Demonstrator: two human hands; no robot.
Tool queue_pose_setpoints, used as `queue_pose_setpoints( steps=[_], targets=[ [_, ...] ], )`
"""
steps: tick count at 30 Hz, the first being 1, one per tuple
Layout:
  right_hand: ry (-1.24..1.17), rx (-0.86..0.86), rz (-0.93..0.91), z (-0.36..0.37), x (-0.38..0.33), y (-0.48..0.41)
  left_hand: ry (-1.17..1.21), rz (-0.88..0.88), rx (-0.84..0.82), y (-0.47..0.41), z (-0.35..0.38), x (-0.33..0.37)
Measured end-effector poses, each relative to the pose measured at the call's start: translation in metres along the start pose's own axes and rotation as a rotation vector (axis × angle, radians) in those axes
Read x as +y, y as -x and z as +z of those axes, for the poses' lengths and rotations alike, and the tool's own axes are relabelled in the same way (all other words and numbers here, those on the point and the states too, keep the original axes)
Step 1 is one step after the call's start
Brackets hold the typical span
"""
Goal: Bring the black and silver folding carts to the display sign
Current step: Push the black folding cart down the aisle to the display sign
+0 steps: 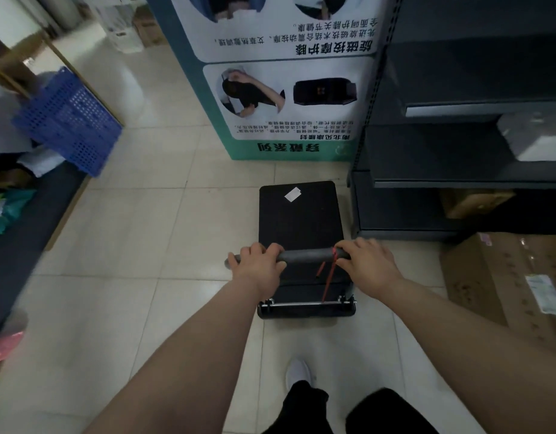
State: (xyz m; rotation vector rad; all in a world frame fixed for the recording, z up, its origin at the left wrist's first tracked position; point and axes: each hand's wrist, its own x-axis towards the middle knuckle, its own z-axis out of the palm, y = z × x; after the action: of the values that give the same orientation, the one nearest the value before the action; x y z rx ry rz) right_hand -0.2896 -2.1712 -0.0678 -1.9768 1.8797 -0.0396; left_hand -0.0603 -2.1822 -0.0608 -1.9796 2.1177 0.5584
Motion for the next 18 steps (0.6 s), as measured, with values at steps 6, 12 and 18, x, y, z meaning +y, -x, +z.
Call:
queue_pose_setpoints(
  steps=[6, 12, 18],
  targets=[
    [0.048, 0.001, 0.025, -0.011, 0.003, -0.035, -0.004, 0.022, 0.005, -0.036, -0.014, 0.003],
    [0.043, -0.107, -0.008, -0.022, -0.001, -0.041, 0.009, -0.015, 0.017, -0.037, -0.021, 0.003],
    [0.093, -0.1, -0.318, -0.035, -0.012, -0.044, 0.163, -0.198, 0.192, -0.008, -0.018, 0.015]
  ],
)
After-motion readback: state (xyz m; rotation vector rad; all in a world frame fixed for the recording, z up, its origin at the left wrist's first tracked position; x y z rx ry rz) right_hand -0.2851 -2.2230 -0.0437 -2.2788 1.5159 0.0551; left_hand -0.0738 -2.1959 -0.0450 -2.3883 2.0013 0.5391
